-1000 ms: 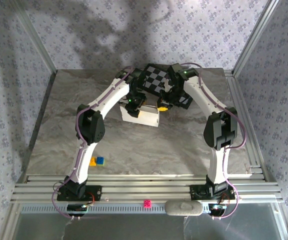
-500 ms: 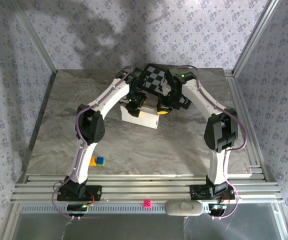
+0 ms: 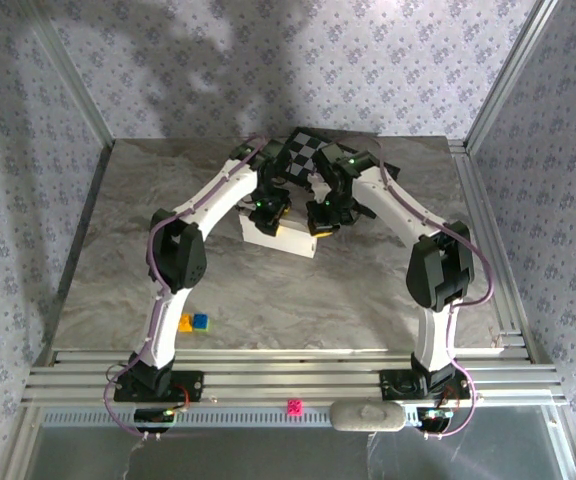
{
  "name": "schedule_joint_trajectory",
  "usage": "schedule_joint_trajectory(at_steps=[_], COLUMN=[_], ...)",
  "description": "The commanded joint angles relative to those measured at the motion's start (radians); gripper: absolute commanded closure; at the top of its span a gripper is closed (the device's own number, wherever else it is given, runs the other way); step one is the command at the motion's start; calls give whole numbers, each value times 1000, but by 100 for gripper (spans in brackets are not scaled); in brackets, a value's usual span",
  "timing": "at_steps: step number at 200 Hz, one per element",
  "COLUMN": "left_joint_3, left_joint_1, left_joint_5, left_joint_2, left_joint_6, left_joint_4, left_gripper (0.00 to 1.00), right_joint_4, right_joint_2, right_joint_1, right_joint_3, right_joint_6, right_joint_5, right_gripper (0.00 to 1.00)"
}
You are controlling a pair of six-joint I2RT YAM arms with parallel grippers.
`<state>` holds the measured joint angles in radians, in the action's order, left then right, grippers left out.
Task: Fold the paper box
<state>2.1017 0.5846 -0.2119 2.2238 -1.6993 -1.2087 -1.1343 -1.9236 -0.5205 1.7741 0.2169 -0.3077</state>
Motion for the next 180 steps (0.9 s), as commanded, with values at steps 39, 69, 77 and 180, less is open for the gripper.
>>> schedule_joint_trajectory(at_steps=[39,69,77,180], left_joint_3=[-112,-128,-128,-132], left_joint_1=[20,20,20,23], left_joint_5=[-126,-126,-126,-121], left_joint_2=[7,2,1,-5], left_joint_6=[-25,-23,-23,-20], left_joint_4=[113,129,131,130], left_gripper=[56,56,56,56], right_joint_4=[63,176,219,395], right_joint_2=[134,215,232,153], right_joint_1=[31,87,110,168], right_joint_3=[-74,-139,-168,-314], right_joint_6=[67,202,255,470], right_joint_5=[-143,-257,-276,-337], right_gripper=[74,66,64,69])
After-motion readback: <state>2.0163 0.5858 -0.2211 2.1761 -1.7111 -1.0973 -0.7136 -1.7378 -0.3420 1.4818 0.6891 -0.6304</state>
